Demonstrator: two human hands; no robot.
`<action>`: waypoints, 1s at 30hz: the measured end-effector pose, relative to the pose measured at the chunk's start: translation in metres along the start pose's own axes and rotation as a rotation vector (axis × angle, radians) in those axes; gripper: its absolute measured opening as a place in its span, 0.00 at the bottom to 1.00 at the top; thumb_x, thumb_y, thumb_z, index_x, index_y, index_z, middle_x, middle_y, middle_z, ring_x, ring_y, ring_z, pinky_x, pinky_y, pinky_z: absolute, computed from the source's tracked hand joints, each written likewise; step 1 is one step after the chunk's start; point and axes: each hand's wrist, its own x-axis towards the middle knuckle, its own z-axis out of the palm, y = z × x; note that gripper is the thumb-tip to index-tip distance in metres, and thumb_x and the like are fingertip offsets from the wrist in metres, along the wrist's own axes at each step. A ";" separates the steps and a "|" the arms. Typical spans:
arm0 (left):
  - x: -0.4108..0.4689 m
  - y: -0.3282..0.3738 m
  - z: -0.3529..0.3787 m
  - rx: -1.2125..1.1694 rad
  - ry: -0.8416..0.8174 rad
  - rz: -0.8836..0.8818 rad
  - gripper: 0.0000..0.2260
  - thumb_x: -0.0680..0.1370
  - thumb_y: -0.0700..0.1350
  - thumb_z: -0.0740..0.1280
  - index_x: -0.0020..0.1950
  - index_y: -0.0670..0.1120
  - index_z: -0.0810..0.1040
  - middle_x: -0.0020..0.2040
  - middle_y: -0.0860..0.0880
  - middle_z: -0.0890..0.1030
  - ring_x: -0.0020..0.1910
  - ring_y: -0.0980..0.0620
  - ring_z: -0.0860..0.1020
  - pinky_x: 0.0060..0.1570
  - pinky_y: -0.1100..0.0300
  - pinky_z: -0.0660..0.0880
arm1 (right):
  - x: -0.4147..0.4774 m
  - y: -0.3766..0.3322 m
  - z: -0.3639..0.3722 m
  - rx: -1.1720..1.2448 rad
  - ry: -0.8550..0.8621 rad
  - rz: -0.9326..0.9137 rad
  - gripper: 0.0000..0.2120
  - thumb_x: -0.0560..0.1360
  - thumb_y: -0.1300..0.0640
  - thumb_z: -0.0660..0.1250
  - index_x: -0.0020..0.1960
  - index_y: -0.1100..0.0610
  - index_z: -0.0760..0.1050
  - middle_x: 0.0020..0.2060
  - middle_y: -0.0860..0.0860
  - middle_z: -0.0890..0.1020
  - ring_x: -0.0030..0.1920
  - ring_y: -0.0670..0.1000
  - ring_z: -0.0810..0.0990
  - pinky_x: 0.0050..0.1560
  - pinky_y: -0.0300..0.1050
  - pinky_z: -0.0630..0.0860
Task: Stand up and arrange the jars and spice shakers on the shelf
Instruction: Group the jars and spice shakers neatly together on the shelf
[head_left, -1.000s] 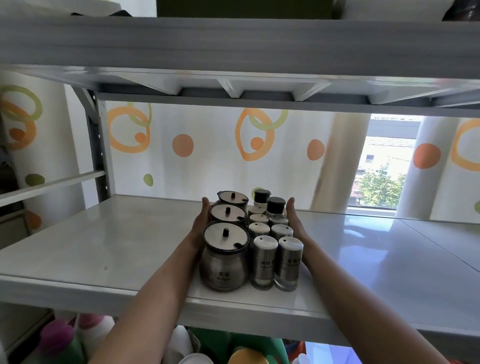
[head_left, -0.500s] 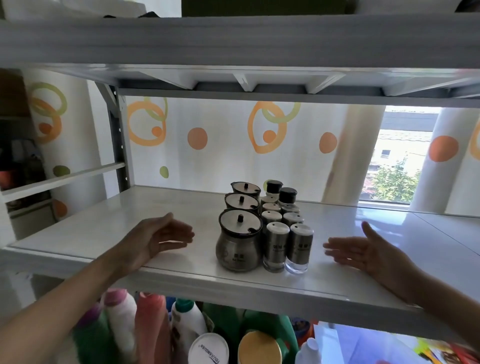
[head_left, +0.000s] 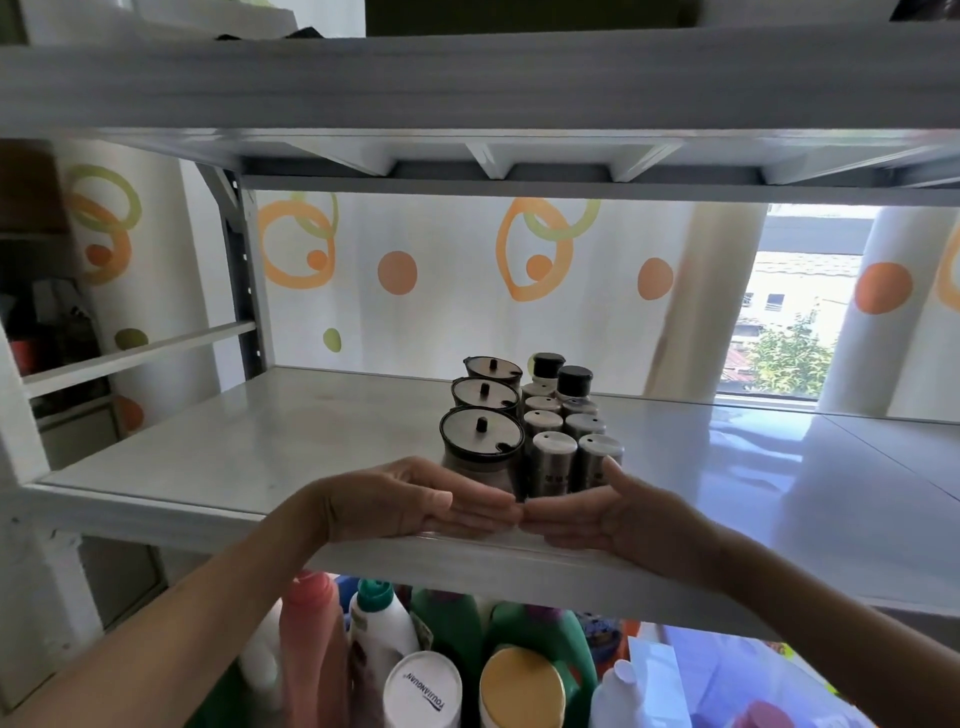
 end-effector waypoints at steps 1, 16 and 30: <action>0.000 -0.001 -0.003 -0.019 -0.024 -0.004 0.27 0.76 0.47 0.68 0.70 0.36 0.67 0.71 0.37 0.69 0.72 0.42 0.67 0.72 0.54 0.64 | 0.003 0.000 0.000 0.010 -0.001 -0.003 0.39 0.67 0.30 0.62 0.63 0.59 0.75 0.66 0.56 0.75 0.69 0.53 0.71 0.68 0.41 0.69; 0.010 -0.014 -0.028 -0.208 -0.121 0.012 0.29 0.77 0.43 0.65 0.73 0.32 0.59 0.73 0.35 0.63 0.75 0.40 0.60 0.75 0.49 0.56 | 0.024 0.004 -0.007 0.136 -0.013 -0.003 0.41 0.62 0.32 0.69 0.63 0.61 0.75 0.64 0.58 0.76 0.67 0.54 0.73 0.63 0.40 0.73; 0.015 -0.015 -0.034 -0.199 -0.054 -0.008 0.29 0.76 0.44 0.67 0.73 0.34 0.61 0.73 0.36 0.63 0.75 0.41 0.60 0.75 0.50 0.56 | 0.035 0.004 -0.015 0.156 0.006 0.004 0.42 0.62 0.31 0.68 0.63 0.62 0.74 0.64 0.58 0.76 0.66 0.54 0.74 0.62 0.40 0.74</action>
